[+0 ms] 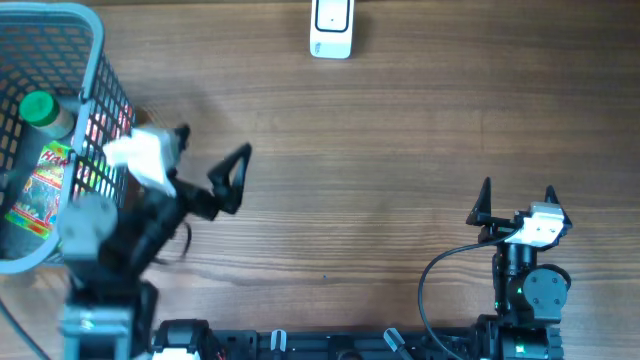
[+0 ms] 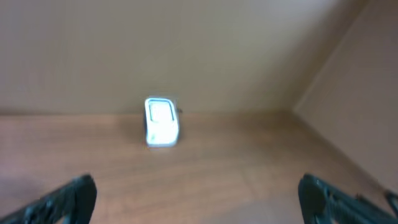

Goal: Scan the item barcode
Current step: 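Reach the left gripper into the basket toward the green-capped jar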

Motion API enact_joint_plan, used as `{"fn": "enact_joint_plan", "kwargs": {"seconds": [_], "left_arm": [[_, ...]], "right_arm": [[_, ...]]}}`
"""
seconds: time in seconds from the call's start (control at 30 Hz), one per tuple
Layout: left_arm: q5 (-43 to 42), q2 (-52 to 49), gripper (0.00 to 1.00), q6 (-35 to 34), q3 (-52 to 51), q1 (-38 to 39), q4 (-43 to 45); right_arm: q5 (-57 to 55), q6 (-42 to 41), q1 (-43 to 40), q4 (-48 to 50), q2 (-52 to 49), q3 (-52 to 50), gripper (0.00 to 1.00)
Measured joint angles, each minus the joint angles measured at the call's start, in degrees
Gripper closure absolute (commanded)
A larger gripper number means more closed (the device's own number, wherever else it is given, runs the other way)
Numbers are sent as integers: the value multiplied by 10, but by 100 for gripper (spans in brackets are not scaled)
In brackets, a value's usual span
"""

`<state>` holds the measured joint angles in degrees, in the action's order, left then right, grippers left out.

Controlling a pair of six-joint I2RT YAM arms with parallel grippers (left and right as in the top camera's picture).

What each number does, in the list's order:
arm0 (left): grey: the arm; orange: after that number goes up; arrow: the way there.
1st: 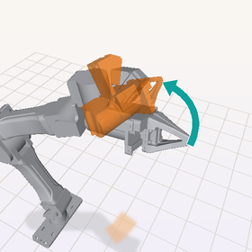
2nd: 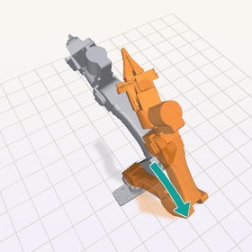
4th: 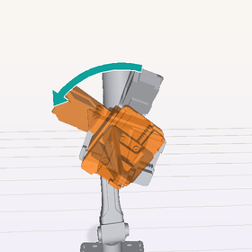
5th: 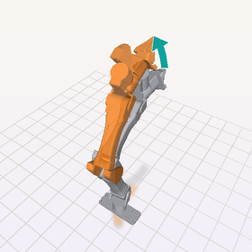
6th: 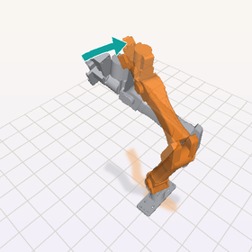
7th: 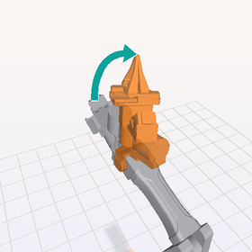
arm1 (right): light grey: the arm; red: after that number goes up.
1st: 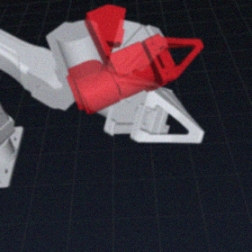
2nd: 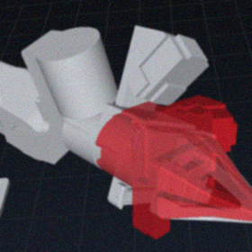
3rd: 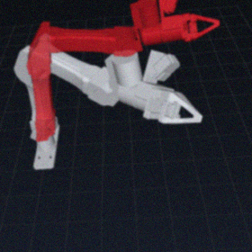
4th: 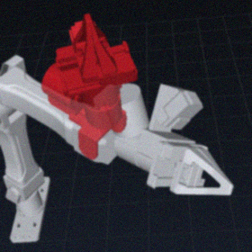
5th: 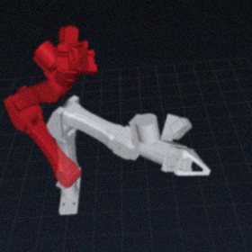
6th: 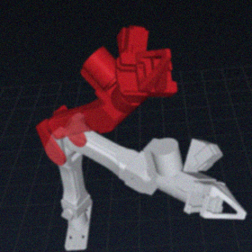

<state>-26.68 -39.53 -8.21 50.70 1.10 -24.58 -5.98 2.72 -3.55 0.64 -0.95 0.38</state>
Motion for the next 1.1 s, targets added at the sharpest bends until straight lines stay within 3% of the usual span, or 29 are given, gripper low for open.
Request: {"fn": "enact_joint_plan", "kwargs": {"seconds": [0.07,0.2,0.27,0.4,0.53,0.63,0.7,0.8,0.93,1.1], "left_arm": [[-2,-58,0,29,77,0,-87],[3,-128,0,47,95,0,-98],[38,-139,0,38,112,-8,-113],[151,-185,0,8,275,-49,-186],[245,-230,0,-28,401,-118,-229],[278,-271,12,-75,416,-213,-266],[289,-315,4,-112,416,-275,-284],[299,-397,0,-155,415,-342,-278],[299,-464,0,-163,415,-361,-216],[298,-573,0,-99,415,-360,-145]], "right_arm": [[0,0,0,0,0,0,0],[0,0,0,0,0,0,0],[0,0,0,0,0,0,0],[0,0,0,0,0,0,0],[0,0,0,0,0,0,0],[0,0,0,0,0,0,0],[0,0,0,0,0,0,0],[0,0,0,0,0,0,0],[0,0,0,0,0,0,0],[0,0,0,0,0,0,0]]}}
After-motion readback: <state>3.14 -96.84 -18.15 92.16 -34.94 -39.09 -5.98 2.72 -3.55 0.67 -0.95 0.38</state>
